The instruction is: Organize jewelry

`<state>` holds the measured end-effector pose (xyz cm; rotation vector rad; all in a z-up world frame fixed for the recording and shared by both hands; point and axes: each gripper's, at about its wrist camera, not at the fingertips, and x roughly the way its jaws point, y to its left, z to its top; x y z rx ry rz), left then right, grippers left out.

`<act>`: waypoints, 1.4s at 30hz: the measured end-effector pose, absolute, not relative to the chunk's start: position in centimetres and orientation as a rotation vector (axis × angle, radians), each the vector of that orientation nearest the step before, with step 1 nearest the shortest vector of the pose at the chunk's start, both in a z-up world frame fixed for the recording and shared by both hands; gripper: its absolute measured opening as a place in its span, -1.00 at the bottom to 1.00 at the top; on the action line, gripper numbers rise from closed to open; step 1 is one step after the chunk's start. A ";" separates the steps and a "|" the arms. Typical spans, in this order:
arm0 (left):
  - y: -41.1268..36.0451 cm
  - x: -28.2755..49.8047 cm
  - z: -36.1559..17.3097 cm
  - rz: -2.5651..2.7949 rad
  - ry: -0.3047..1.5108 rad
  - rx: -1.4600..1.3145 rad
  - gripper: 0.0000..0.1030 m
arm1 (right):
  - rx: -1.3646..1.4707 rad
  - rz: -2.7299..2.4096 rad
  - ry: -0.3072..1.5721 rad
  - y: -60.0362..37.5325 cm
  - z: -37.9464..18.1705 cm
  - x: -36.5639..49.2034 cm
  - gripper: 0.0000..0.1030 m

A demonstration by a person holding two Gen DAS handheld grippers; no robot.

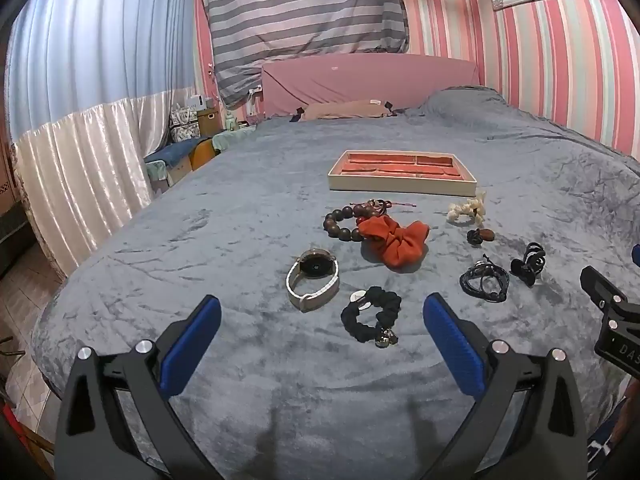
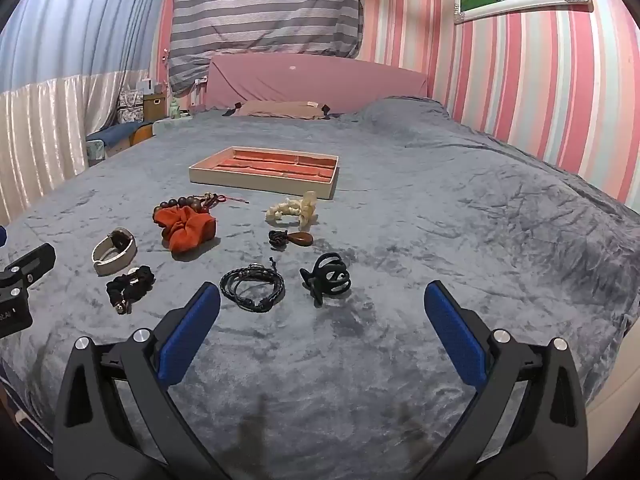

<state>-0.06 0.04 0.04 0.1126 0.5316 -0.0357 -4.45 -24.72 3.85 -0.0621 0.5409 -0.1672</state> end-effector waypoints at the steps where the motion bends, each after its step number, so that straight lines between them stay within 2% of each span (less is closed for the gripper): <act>1: 0.0 0.0 0.0 -0.034 0.534 0.114 0.92 | -0.061 -0.167 0.541 -24.7 3.8 -4.4 0.92; 42: 0.1 0.0 0.0 -0.034 0.544 0.111 0.92 | -0.056 -0.183 0.536 -25.1 4.0 -4.8 0.92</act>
